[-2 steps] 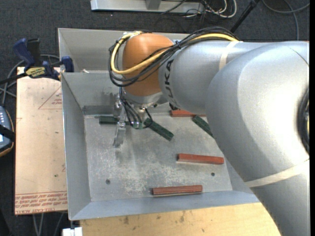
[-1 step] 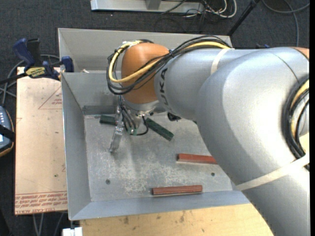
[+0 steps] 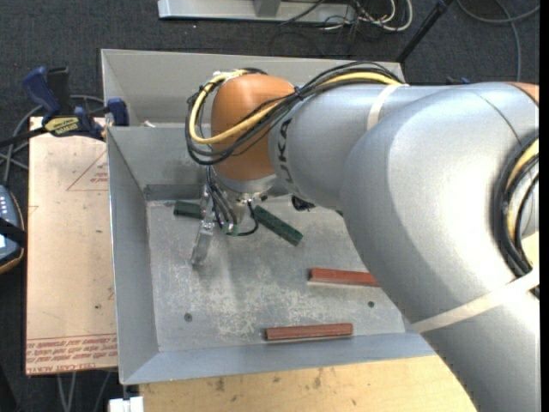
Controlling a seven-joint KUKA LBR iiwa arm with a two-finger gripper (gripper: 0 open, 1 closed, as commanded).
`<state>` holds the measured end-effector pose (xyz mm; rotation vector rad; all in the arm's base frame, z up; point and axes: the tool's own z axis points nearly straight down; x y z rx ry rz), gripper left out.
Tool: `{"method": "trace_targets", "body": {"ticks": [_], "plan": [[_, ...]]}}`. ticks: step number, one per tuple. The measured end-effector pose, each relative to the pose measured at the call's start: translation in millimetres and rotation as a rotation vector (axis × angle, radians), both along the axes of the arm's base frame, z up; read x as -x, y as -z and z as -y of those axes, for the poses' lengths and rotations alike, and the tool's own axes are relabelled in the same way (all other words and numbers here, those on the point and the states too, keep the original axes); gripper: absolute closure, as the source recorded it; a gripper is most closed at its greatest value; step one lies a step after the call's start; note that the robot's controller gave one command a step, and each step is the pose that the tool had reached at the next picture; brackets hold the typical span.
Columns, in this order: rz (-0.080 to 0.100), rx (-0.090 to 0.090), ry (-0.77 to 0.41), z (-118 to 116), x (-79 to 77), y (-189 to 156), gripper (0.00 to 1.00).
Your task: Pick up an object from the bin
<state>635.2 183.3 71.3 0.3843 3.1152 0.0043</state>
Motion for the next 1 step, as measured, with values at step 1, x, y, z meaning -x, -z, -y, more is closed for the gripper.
{"method": "trace_targets", "body": {"ticks": [1], "plan": [[0.002,-0.001,0.0,-0.3,-1.0,-1.7,1.0]]}}
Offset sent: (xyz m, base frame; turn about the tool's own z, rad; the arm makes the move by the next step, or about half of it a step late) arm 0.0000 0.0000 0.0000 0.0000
